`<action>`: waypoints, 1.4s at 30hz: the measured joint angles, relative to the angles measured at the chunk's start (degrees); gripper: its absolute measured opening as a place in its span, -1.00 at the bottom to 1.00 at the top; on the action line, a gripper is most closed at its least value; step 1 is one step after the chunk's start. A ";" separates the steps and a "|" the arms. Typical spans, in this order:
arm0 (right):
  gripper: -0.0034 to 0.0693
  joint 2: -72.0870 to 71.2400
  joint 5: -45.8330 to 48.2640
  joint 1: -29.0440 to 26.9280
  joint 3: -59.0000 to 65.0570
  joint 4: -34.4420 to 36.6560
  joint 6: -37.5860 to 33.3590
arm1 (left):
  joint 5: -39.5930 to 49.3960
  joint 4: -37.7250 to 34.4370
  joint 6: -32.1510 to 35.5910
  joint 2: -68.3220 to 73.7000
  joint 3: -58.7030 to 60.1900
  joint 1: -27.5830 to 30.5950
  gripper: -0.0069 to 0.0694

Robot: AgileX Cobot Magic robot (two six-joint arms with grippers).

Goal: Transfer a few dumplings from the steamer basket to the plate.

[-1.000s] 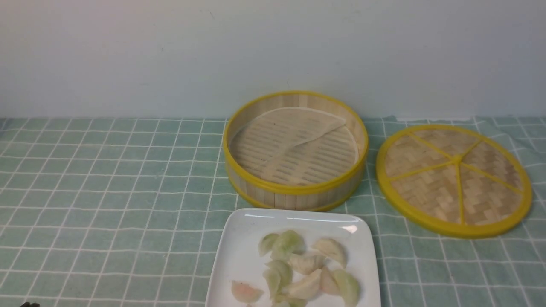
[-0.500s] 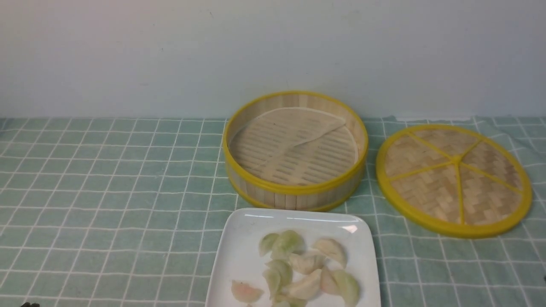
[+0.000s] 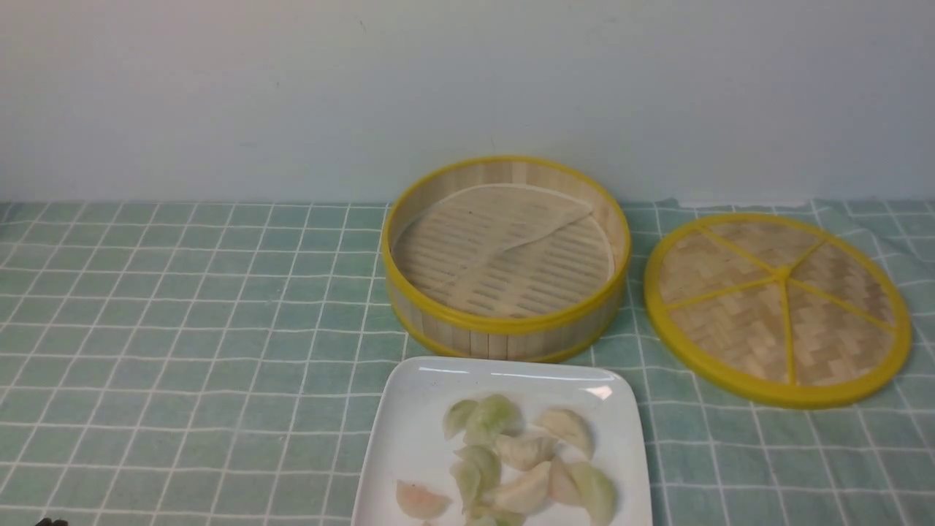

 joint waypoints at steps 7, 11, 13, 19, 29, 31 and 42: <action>-0.94 0.00 0.00 -2.27 0.00 -0.05 0.23 | 0.00 0.00 0.00 0.00 0.00 0.00 -0.83; -0.94 0.00 0.00 -2.27 0.00 -0.10 0.23 | 0.00 0.00 0.04 0.00 0.00 0.00 -0.83; -0.94 0.00 0.00 -2.27 0.00 -0.10 0.23 | 0.00 0.00 0.04 0.00 0.00 0.00 -0.83; -0.94 0.00 0.00 -2.27 0.00 -0.10 0.23 | 0.00 0.00 0.04 0.00 0.00 0.00 -0.83; -0.94 0.00 0.00 -2.27 0.00 -0.15 1.33 | 0.00 0.00 0.04 0.00 0.00 0.00 -0.83; -0.94 0.00 0.00 -2.27 0.00 -0.15 1.33 | 0.00 0.00 0.04 0.00 0.00 0.00 -0.83; -0.94 0.00 0.00 -2.27 0.00 -0.15 1.33 | 0.00 0.00 0.04 0.00 0.00 0.00 -0.83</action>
